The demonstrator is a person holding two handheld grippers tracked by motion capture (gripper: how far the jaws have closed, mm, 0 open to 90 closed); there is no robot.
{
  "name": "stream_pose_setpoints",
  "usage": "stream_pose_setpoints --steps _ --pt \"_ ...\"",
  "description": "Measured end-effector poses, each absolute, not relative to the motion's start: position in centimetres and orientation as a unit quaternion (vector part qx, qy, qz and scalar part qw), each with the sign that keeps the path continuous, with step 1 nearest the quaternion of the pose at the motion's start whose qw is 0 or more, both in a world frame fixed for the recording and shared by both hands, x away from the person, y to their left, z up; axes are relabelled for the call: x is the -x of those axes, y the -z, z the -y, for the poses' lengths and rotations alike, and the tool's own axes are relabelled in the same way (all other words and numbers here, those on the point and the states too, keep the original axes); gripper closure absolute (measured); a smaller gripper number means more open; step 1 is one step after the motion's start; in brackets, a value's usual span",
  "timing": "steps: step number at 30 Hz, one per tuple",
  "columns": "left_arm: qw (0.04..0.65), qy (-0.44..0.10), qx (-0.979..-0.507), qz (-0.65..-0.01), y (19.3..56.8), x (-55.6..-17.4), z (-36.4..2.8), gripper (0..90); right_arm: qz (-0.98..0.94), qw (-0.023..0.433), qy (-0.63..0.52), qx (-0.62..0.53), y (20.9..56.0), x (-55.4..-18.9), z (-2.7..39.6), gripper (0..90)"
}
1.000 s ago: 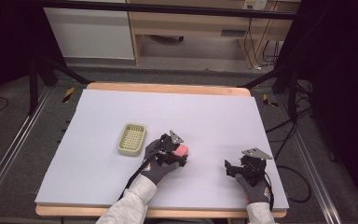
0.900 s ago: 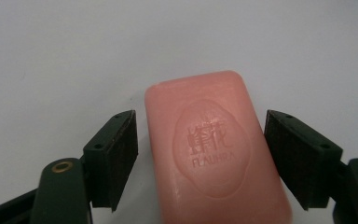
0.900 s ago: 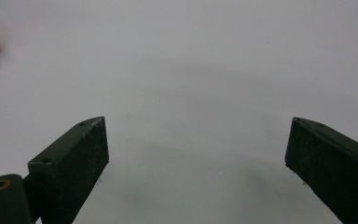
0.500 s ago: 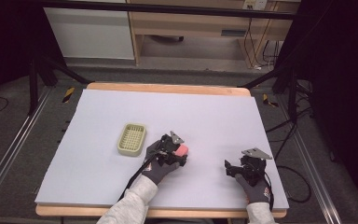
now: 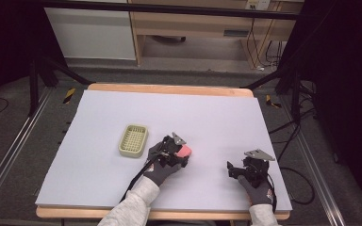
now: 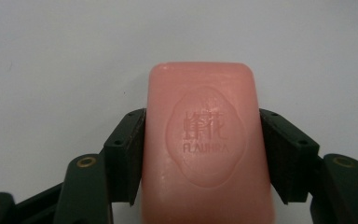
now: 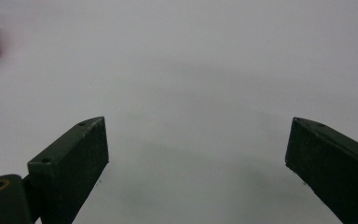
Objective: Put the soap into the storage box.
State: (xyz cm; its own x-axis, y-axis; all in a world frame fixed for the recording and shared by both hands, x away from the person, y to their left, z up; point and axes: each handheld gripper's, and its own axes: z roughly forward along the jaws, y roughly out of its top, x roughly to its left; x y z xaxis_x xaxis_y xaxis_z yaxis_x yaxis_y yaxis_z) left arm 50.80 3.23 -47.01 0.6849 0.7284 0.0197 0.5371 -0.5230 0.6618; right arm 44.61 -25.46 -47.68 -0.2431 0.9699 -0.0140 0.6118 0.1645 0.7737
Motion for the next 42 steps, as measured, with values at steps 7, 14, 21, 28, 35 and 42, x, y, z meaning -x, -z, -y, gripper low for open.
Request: stream_pose_setpoints --steps 7,14,21,28,35,42 --pt "0.321 -0.149 -0.861 -0.366 46.7 -50.6 -3.5 37.0 -0.714 0.269 -0.333 -0.554 47.7 -44.6 25.5 6.2" --pt "0.329 -0.149 -0.858 -0.365 45.9 -50.2 -4.0 37.0 -0.714 0.269 -0.333 -0.554 47.6 -44.6 25.5 6.2" --pt "0.338 -0.155 -0.853 -0.367 44.8 -49.8 -5.2 37.0 -0.713 0.27 -0.333 -0.555 47.6 -44.6 25.5 6.2" --pt "0.348 -0.154 -0.848 -0.368 44.0 -49.5 -6.4 37.0 -0.712 0.271 -0.333 -0.556 47.6 -44.6 25.5 6.1" --pt "0.352 -0.157 -0.846 -0.368 43.3 -49.1 -7.6 37.0 -0.712 0.271 -0.333 -0.555 47.6 -44.6 25.5 6.1" --pt "0.357 -0.161 -0.842 -0.37 42.6 -48.7 -8.8 37.0 -0.712 0.271 -0.333 -0.556 47.6 -44.6 25.5 6.1"
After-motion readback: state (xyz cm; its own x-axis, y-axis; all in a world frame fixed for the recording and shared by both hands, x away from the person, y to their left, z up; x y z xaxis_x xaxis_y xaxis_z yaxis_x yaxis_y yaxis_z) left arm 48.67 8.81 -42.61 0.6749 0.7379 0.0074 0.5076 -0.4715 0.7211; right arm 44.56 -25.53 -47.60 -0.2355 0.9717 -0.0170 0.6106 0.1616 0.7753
